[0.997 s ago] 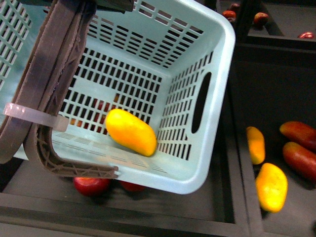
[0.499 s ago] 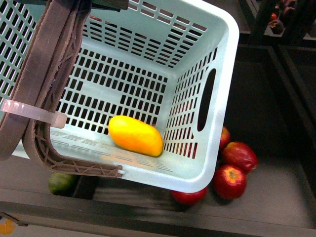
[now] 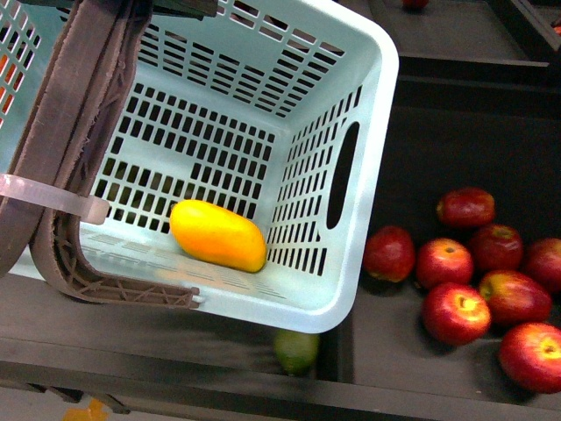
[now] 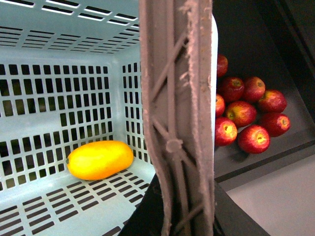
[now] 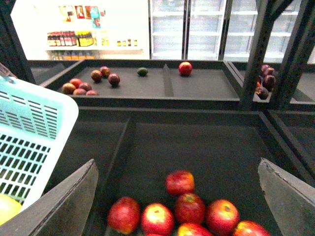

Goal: Pick mango and avocado into basket

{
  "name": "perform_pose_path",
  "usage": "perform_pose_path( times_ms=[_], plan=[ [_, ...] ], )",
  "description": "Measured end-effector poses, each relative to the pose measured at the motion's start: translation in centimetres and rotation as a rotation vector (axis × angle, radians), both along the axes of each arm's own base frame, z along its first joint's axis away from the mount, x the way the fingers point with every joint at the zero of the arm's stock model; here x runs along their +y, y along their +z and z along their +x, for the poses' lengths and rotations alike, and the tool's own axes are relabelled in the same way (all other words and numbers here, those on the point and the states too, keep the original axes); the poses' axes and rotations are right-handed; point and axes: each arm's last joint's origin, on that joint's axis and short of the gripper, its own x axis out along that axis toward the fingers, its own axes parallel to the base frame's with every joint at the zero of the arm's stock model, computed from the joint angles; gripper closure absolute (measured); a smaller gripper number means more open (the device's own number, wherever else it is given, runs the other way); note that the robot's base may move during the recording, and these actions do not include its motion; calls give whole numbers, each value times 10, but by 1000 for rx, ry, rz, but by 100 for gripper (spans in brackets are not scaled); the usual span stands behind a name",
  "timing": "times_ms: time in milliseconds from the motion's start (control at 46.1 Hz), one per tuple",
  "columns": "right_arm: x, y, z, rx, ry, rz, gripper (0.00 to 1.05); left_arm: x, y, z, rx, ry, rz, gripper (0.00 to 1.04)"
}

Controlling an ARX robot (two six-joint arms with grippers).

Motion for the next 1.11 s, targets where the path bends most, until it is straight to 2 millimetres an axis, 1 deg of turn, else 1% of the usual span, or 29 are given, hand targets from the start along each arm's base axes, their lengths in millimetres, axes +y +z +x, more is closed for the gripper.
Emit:
perform_pose_path(
  times_ms=[759, 889, 1106],
  plan=[
    [0, 0, 0, -1, 2, 0, 8, 0, 0, 0, 1, -8, -3, 97],
    [0, 0, 0, -2, 6, -1, 8, 4, 0, 2, 2, 30, 1, 97],
    [0, 0, 0, -2, 2, -1, 8, 2, 0, 1, -6, 11, 12, 97]
  ],
)
